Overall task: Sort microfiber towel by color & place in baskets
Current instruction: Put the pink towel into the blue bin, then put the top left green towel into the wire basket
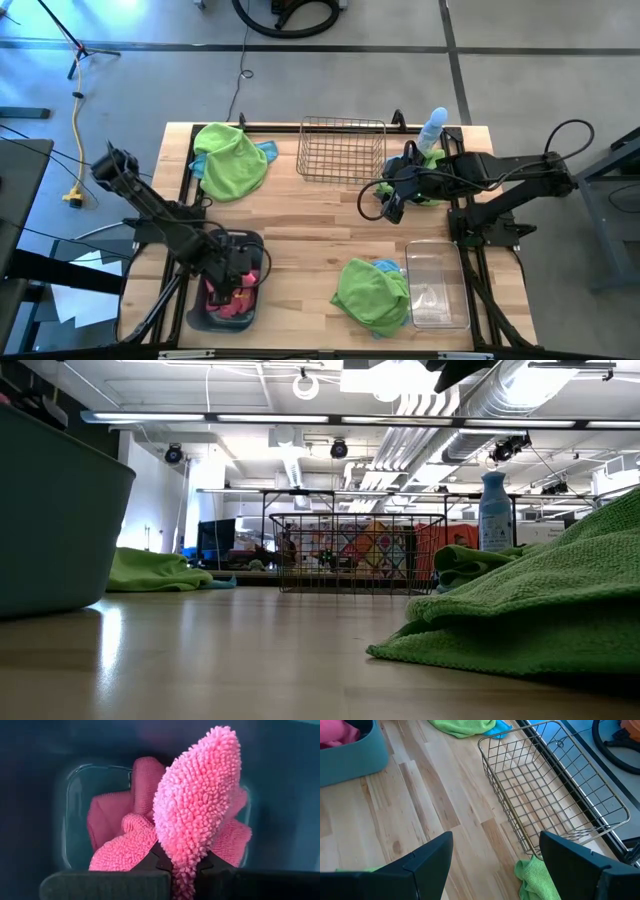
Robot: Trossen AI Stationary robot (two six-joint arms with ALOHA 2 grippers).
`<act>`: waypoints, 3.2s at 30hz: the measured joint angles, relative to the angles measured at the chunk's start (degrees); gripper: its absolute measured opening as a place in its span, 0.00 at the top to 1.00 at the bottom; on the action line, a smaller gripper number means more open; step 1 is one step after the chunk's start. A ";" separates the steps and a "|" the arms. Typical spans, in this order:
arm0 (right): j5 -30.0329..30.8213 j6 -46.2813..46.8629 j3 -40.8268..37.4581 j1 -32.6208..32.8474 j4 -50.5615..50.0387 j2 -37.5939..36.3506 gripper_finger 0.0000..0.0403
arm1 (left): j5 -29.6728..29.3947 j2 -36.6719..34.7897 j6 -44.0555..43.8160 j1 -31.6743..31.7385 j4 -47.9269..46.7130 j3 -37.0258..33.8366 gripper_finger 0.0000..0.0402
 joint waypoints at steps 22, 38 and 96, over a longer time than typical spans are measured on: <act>0.04 -0.17 0.00 0.00 0.04 0.00 0.27 | 0.85 15.14 2.58 -1.81 6.32 -0.02 0.89; 0.07 -0.20 0.00 0.00 0.02 0.00 0.27 | 6.42 12.42 -0.86 2.13 5.65 -0.02 0.47; 4.01 5.10 0.00 -7.37 4.45 0.04 0.27 | -22.11 -12.20 27.24 78.87 -4.74 12.15 0.38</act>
